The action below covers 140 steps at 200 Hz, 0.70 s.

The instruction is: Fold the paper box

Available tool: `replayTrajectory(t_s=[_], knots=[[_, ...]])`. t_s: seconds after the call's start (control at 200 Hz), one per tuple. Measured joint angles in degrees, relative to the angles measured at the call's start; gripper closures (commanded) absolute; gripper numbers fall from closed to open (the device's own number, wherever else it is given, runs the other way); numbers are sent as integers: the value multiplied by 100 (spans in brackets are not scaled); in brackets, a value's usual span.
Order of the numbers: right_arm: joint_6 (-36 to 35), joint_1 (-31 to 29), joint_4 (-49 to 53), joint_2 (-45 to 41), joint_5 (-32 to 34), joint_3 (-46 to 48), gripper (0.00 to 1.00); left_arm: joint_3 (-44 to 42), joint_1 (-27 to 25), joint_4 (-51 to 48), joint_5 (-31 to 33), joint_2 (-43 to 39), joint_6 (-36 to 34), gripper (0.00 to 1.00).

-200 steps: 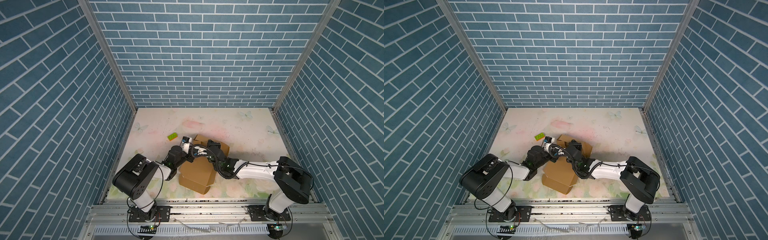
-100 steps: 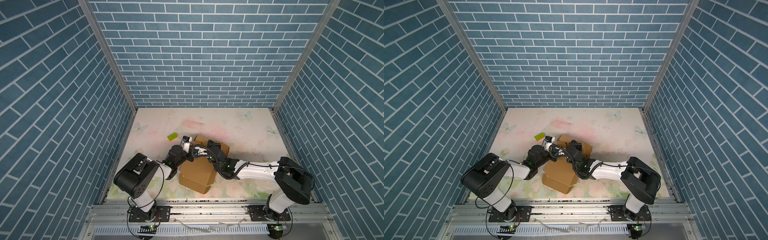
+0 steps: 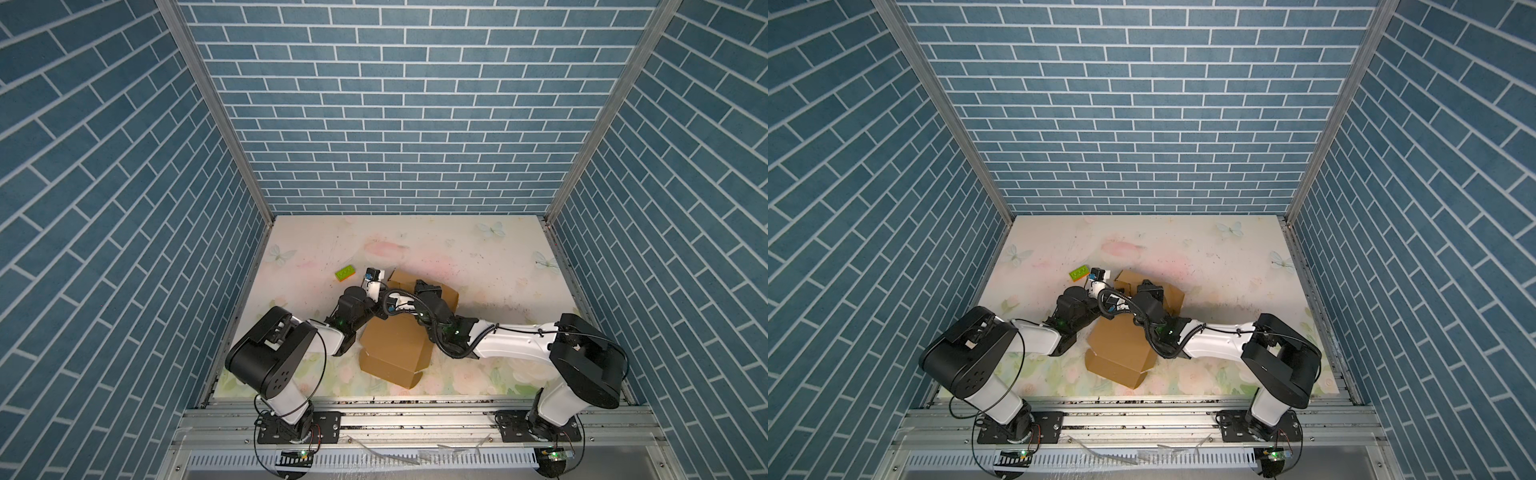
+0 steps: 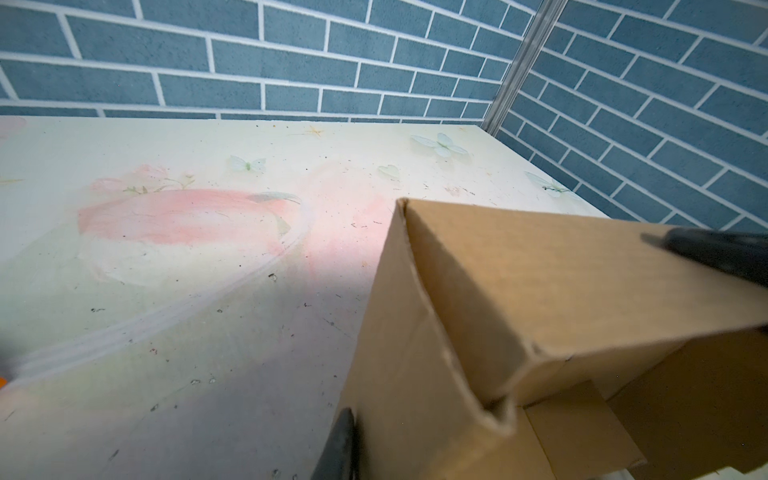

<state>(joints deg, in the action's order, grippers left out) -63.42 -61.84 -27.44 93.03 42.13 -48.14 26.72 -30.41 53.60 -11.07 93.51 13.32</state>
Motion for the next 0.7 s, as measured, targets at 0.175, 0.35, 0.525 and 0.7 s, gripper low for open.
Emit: replayTrajectory(t_s=[0.175,0.35,0.525,0.7], knots=[[17,2,-2,-2,-13,0,96,136,-39,-483,170,-155,-9,86],[212,0,66,-33,-155,0,77,151,-138,-767,597,-310,0,91],[824,-2,636,-461,-485,0,56,151,-162,-874,1161,-369,109,91],[1895,55,1196,-1427,-1043,-22,48,155,-236,-1067,1762,-501,214,91]])
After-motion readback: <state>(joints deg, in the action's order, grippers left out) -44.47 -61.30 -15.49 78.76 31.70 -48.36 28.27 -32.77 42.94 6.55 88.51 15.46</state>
